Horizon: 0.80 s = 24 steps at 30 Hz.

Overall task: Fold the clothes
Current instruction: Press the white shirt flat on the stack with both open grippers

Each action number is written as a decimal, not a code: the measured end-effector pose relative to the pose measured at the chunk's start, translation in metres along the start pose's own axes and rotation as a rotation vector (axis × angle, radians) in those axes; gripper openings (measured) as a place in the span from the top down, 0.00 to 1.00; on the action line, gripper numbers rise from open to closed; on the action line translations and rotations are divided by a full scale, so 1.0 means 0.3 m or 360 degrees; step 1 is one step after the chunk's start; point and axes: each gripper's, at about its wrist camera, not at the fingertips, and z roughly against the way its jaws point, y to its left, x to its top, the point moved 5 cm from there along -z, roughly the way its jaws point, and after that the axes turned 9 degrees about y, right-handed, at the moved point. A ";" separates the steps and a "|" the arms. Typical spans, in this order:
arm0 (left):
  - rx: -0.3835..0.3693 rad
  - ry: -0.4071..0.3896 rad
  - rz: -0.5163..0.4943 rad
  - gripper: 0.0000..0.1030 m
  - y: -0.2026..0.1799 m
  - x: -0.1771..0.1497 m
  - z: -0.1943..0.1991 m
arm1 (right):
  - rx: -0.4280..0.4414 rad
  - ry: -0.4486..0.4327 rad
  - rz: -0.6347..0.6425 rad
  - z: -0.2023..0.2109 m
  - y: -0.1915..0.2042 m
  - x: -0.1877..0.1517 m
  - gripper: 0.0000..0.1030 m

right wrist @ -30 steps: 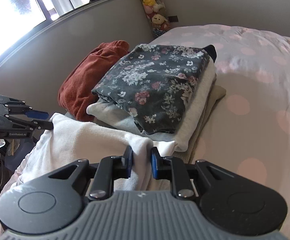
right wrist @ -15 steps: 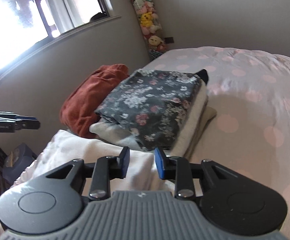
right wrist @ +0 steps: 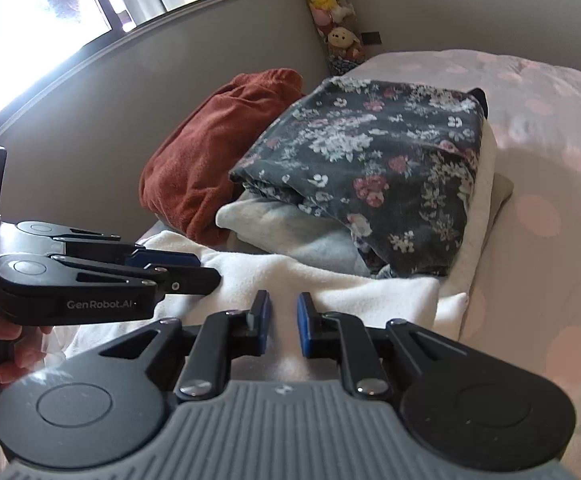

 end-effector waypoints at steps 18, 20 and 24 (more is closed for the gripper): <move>0.0071 -0.0146 0.0051 0.78 -0.086 -0.144 0.302 | 0.0020 -0.0114 0.0084 0.269 0.121 -0.097 0.72; 0.0101 -0.0157 0.0045 0.78 -0.121 -0.207 0.348 | 0.0032 -0.0138 0.0101 0.314 0.157 -0.146 0.71; 0.0133 -0.0158 0.0063 0.78 -0.184 -0.330 0.398 | 0.0042 -0.0170 0.0131 0.390 0.225 -0.246 0.67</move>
